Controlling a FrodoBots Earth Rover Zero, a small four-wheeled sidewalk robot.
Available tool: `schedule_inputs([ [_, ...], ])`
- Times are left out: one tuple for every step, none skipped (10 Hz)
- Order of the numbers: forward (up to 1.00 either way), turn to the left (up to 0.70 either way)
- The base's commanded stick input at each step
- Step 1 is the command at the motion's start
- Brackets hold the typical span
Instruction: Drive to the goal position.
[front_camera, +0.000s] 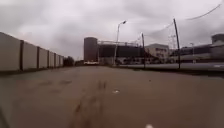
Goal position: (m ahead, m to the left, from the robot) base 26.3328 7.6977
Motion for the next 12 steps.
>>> schedule_inputs([
  [0.70, 0.32],
  [0.70, 0.09],
  [0.70, 0.00],
  [0.70, 0.35],
  [0.70, 0.35],
  [0.70, 0.25],
  [0.70, 0.00],
  [0.70, 0.00],
  [0.70, 0.00],
  [0.70, 0.00],
  [0.70, 0.00],
  [0.70, 0.00],
])
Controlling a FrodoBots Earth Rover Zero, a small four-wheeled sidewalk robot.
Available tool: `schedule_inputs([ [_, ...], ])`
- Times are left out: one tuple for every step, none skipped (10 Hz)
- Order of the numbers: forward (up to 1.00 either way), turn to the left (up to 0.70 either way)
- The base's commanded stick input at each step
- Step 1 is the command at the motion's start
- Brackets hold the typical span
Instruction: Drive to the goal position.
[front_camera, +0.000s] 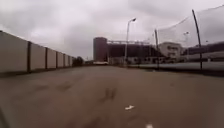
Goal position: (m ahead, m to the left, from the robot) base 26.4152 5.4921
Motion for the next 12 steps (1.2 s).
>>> schedule_inputs([
  [0.70, 0.00],
  [0.70, 0.00],
  [0.70, 0.00],
  [0.70, 0.00],
  [0.70, 0.00],
  [0.70, -0.35],
  [0.70, -0.35],
  [0.70, -0.24],
  [0.70, -0.12],
  [0.70, 0.00],
  [0.70, -0.25],
  [0.70, -0.35],
])
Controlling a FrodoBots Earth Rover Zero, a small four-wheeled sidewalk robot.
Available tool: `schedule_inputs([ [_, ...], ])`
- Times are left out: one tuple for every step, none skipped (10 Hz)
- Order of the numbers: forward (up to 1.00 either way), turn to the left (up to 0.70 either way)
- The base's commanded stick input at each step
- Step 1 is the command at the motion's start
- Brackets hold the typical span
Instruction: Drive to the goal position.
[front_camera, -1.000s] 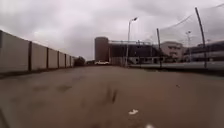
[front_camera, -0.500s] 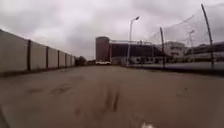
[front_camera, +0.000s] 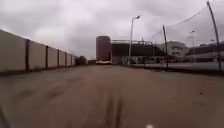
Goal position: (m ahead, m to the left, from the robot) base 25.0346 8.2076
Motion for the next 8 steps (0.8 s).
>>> schedule_inputs([
  [0.70, -0.30],
  [0.70, -0.05],
  [0.70, 0.00],
  [0.70, 0.00],
  [0.70, 0.00],
  [0.70, -0.35],
  [0.70, -0.35],
  [0.70, -0.35],
])
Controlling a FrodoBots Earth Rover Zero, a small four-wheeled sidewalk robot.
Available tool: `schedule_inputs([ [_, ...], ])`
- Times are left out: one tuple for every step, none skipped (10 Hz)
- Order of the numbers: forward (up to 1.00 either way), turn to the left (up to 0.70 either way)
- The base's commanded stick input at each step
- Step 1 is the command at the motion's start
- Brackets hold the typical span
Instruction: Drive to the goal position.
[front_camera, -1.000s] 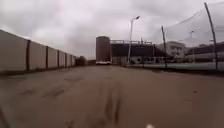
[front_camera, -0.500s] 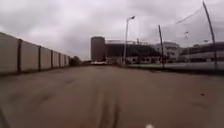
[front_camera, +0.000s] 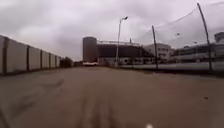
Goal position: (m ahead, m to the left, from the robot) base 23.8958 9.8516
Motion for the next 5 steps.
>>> schedule_inputs([
  [0.70, -0.22],
  [0.70, 0.00],
  [0.70, 0.00],
  [0.70, 0.00],
  [0.70, 0.00],
])
